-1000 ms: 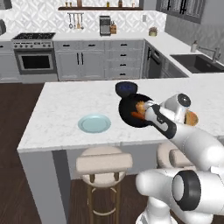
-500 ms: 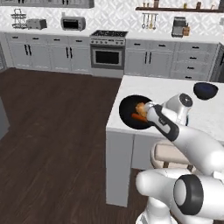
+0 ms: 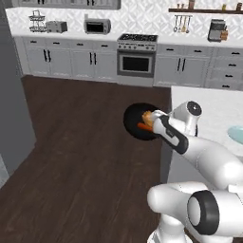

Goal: Pick the chicken drumstick and carrot from their plates and place them in the bowl. Then put the bowl in the fridge.

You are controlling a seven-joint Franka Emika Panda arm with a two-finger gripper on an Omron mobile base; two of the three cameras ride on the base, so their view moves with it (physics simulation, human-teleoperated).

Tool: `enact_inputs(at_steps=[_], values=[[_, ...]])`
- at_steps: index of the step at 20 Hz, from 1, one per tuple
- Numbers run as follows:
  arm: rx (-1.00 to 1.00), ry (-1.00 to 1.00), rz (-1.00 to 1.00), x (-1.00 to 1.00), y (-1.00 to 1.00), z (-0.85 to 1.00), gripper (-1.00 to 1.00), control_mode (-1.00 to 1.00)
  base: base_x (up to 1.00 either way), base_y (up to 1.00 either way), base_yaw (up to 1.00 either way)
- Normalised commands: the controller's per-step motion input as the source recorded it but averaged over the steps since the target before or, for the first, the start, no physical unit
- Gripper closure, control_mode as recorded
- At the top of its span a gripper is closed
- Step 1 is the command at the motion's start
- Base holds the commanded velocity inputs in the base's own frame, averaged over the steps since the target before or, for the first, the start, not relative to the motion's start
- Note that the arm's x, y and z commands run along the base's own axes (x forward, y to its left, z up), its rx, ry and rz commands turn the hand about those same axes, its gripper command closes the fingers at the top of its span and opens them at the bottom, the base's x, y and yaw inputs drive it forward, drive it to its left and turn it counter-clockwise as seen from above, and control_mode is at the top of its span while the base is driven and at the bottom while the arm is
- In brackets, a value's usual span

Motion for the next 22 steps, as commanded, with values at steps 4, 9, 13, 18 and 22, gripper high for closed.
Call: enact_inputs(at_steps=[4,9,13,18,22], values=[[0.00,0.00,0.00,0.00,0.00,0.00,1.00,1.00,1.00,1.00,-0.33],[0.00,0.00,0.00,0.00,0.00,0.00,1.00,1.00,1.00,0.70,-0.40],[0.00,0.00,0.00,0.00,0.00,0.00,1.00,1.00,1.00,0.53,-0.31],[0.00,0.00,0.00,0.00,0.00,0.00,1.00,1.00,1.00,0.75,-0.05],[0.00,0.00,0.00,0.00,0.00,0.00,1.00,1.00,1.00,0.88,0.05]])
